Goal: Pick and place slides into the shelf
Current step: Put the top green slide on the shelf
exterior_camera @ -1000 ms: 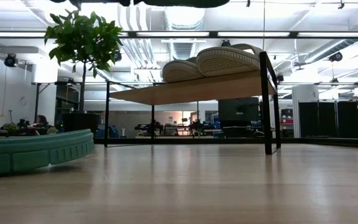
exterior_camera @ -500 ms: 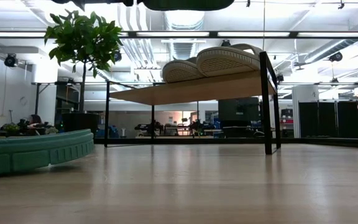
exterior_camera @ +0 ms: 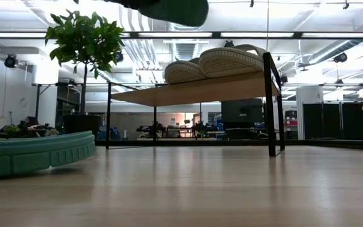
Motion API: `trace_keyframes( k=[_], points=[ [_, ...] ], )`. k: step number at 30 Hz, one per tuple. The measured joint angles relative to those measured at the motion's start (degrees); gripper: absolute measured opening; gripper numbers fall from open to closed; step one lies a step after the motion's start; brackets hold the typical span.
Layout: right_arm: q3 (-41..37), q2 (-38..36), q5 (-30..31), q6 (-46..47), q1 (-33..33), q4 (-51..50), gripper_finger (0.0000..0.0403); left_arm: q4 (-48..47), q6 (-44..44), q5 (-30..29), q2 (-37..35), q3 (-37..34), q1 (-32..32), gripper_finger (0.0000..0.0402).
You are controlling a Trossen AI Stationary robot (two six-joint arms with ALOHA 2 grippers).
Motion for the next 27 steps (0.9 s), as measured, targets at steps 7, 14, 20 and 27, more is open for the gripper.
trace_keyframes(
  k=[7, 14, 20, 27],
  points=[
    [-0.15, -1.69, 2.67, 7.68, 0.02, 0.01, 0.0093, -4.41, 5.16, -12.57, 0.54, -0.19, -6.30, 0.0038],
    [-0.35, -3.04, 2.80, 12.21, 0.03, -3.32, 0.0077, -3.49, 14.96, -36.24, 2.94, -0.30, -14.46, 0.0038],
    [-0.54, -3.26, 2.80, 13.48, 0.02, -5.17, 0.0072, -3.35, 16.29, -43.61, 7.13, -1.03, -17.72, 0.0038],
    [-1.84, -3.12, 2.64, 13.65, 0.02, -5.16, 0.0078, -3.30, 16.84, -54.68, 13.85, -1.26, -18.27, 0.0038]
  ],
)
